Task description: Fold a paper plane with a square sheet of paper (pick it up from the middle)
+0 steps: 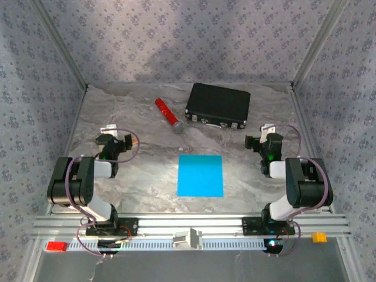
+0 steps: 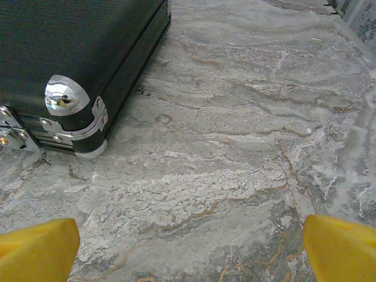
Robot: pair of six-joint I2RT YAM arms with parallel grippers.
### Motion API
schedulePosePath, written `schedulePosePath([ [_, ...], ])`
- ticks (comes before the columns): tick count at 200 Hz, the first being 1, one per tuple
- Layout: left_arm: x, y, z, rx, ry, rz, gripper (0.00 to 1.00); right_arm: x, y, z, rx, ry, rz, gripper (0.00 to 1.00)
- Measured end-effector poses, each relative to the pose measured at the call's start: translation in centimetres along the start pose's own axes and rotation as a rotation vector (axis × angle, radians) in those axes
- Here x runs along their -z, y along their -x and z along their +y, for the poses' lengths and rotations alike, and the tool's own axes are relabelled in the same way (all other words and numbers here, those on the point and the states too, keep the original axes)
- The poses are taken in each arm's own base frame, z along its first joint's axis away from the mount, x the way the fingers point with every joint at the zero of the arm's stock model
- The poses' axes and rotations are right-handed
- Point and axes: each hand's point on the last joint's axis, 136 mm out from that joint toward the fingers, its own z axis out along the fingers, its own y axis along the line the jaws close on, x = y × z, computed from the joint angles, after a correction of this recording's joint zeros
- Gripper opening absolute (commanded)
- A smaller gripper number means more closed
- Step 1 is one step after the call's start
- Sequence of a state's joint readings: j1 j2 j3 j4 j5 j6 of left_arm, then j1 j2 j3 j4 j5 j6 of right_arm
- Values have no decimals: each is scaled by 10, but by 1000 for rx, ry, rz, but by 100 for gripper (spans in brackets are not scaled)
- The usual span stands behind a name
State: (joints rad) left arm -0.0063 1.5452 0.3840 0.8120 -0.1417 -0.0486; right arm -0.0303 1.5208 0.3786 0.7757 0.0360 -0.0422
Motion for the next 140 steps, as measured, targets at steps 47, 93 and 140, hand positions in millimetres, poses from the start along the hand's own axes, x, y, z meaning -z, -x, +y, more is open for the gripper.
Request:
schedulePosePath([
  [47, 0, 0, 0, 0, 0, 0, 100, 0, 0, 0, 0, 0, 0, 99],
  [93, 0, 0, 0, 0, 0, -1, 100, 0, 0, 0, -2, 8, 0, 99],
  [140, 0, 0, 0, 0, 0, -1, 100, 0, 0, 1, -3, 15, -1, 99],
])
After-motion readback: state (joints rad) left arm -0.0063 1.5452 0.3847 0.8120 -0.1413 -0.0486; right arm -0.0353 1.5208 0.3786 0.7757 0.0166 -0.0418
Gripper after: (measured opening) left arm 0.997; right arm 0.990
